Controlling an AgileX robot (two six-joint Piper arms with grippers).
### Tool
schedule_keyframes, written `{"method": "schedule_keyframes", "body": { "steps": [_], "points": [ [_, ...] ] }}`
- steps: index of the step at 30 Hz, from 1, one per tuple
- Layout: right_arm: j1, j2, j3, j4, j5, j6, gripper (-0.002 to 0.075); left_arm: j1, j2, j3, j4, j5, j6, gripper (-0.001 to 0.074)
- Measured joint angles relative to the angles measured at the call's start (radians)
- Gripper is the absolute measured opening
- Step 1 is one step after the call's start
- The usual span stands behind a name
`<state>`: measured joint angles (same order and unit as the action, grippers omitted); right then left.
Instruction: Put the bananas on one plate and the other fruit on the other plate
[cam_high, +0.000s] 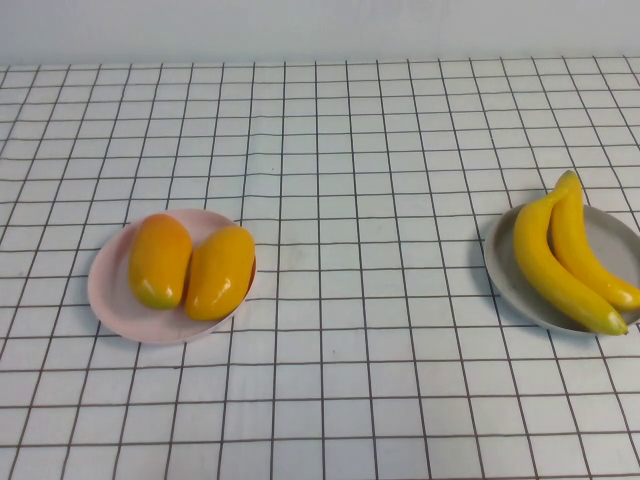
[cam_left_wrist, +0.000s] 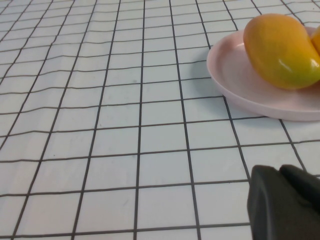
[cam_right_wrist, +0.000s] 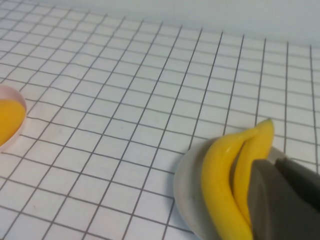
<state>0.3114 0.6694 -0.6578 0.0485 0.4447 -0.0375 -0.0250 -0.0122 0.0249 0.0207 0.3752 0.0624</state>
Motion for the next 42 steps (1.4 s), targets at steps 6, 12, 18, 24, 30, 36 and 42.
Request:
{"method": "schedule_keyframes", "body": {
  "steps": [6,12,18,24,30,36,42],
  "points": [
    [-0.001,-0.306,0.122,-0.032,0.054,-0.024,-0.0015,0.0,0.0,0.0,0.0,0.0,0.0,-0.0002],
    [-0.001,-0.532,0.255,-0.217,0.122,0.204,-0.0015,0.0,0.0,0.0,0.0,0.0,0.0,-0.0002],
    [-0.001,-0.627,0.392,-0.323,0.094,0.329,-0.0016,0.0,0.0,0.0,0.0,0.0,0.0,-0.0002],
    [-0.001,-0.634,0.505,-0.333,-0.089,0.341,-0.0016,0.0,0.0,0.0,0.0,0.0,0.0,-0.0002],
    [-0.044,-0.676,0.665,-0.27,-0.194,0.343,-0.0016,0.0,0.0,0.0,0.0,0.0,0.0,-0.0002],
    [-0.266,-0.677,0.684,-0.247,-0.199,0.309,-0.0016,0.0,0.0,0.0,0.0,0.0,0.0,-0.0002],
    [-0.356,-0.677,0.684,-0.238,-0.171,0.3,-0.0016,0.0,0.0,0.0,0.0,0.0,0.0,-0.0002]
  ]
}}
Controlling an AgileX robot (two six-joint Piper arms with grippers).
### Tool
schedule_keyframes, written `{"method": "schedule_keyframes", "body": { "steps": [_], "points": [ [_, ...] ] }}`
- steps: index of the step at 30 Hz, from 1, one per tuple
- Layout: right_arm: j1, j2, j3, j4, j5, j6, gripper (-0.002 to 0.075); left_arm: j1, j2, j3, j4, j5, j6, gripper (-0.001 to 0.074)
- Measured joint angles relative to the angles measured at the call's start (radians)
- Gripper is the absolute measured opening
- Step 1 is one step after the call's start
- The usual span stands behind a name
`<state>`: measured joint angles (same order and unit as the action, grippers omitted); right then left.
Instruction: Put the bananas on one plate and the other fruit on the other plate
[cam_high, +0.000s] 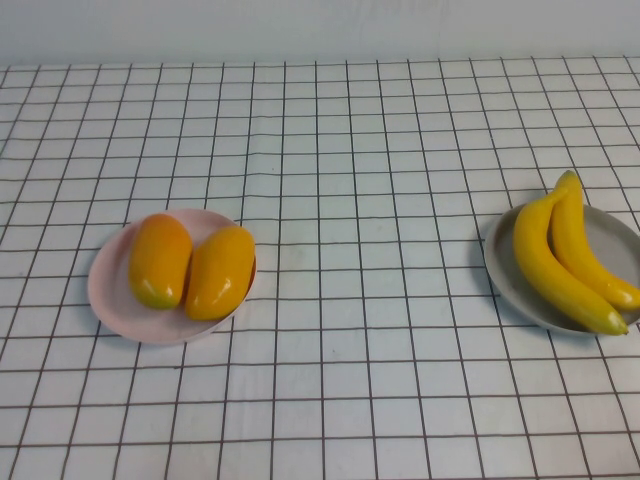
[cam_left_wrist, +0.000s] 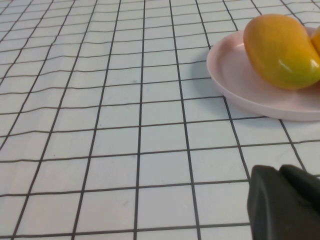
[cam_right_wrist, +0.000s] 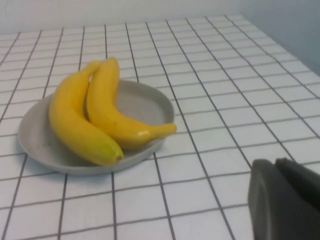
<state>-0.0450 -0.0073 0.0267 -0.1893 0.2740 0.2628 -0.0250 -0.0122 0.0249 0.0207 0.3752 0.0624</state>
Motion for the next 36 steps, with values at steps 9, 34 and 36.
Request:
{"method": "schedule_keyframes", "body": {
  "steps": [9,34,36],
  "points": [
    [-0.003,0.0,0.003,0.048,0.066,-0.023,-0.0016,0.0,0.0,0.0,0.0,0.0,0.0,-0.0002],
    [-0.003,0.0,0.003,0.048,0.068,-0.026,-0.0016,0.0,0.0,0.0,0.0,0.0,0.0,-0.0002],
    [-0.003,0.0,0.003,0.048,0.068,-0.026,-0.0016,0.0,0.0,0.0,0.0,0.0,0.0,-0.0002]
  ]
}}
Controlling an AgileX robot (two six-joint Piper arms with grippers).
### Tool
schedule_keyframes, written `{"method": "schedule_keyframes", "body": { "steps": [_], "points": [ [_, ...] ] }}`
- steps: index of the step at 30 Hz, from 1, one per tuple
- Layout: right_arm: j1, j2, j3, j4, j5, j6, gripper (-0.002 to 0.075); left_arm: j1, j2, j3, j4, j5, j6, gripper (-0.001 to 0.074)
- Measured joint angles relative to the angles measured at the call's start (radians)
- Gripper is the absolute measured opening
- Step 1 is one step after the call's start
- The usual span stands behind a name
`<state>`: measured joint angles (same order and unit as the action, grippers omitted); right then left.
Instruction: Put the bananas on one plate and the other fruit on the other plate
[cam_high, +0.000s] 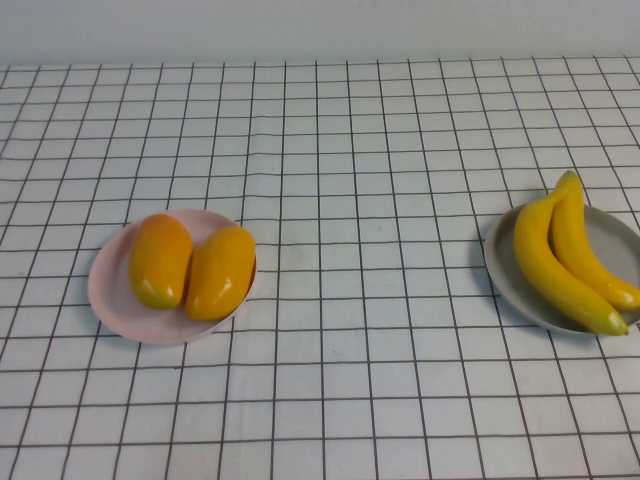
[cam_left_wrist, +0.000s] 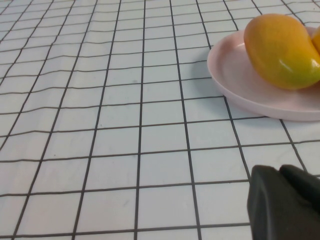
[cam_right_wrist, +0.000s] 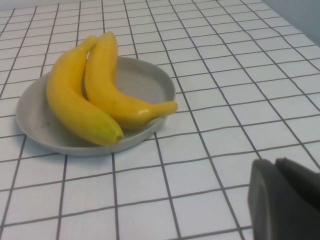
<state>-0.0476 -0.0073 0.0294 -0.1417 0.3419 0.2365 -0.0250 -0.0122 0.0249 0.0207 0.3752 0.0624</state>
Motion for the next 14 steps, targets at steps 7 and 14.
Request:
{"method": "schedule_keyframes", "body": {
  "steps": [7,14],
  "points": [
    [0.0,0.0,0.0,0.031,-0.002,0.0,-0.0016,0.0,0.0,0.0,0.0,0.0,0.0,-0.0002],
    [0.0,0.0,0.0,0.034,-0.002,0.0,-0.0016,0.0,0.0,0.0,0.0,0.0,0.0,-0.0002]
  ]
}}
